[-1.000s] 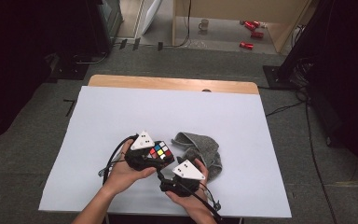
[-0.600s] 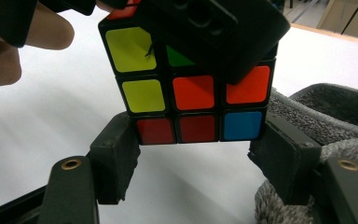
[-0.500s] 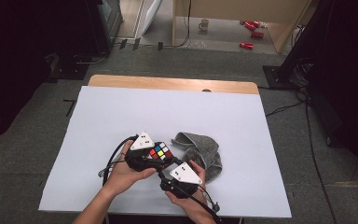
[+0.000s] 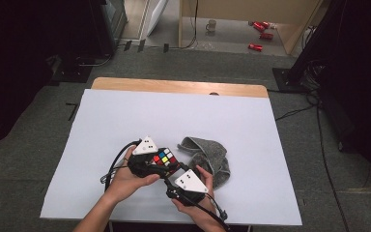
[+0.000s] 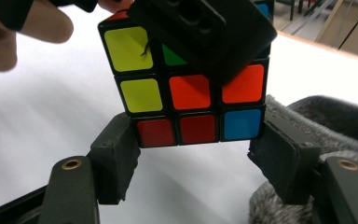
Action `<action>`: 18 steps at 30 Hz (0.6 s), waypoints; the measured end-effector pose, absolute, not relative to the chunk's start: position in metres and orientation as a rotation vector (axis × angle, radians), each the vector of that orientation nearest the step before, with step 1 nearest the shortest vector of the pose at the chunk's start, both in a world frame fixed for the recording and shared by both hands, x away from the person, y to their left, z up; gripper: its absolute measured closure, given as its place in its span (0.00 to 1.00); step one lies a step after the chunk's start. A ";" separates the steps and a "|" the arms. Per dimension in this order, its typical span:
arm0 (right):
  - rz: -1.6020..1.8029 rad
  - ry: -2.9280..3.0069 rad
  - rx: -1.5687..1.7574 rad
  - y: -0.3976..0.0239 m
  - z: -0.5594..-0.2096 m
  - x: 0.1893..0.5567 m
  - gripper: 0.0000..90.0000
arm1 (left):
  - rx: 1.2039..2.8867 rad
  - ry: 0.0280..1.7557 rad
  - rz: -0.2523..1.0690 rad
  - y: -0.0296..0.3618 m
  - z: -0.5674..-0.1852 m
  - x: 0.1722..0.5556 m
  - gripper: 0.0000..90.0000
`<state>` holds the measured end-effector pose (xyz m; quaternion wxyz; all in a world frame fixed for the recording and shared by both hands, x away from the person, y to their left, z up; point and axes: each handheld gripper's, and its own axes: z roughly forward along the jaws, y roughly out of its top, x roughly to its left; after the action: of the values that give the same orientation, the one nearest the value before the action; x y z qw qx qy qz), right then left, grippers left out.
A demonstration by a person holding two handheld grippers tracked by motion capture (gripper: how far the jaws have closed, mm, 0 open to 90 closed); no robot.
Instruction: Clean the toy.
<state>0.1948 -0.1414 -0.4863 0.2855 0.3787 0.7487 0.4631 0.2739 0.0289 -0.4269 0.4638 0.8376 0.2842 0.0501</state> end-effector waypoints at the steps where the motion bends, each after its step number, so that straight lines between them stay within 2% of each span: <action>1: 1.223 2.001 0.987 -0.142 -0.485 0.194 0.38 | 2.054 0.701 0.120 0.029 -0.427 0.274 0.38; 18: 1.149 2.017 0.835 -0.146 -0.485 0.195 0.39 | 2.061 0.697 0.098 0.028 -0.428 0.274 0.38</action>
<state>0.1946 -0.1463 -0.4846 0.3309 0.3195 0.7715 0.4395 0.2741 0.0285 -0.4282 0.4634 0.8386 0.2837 0.0398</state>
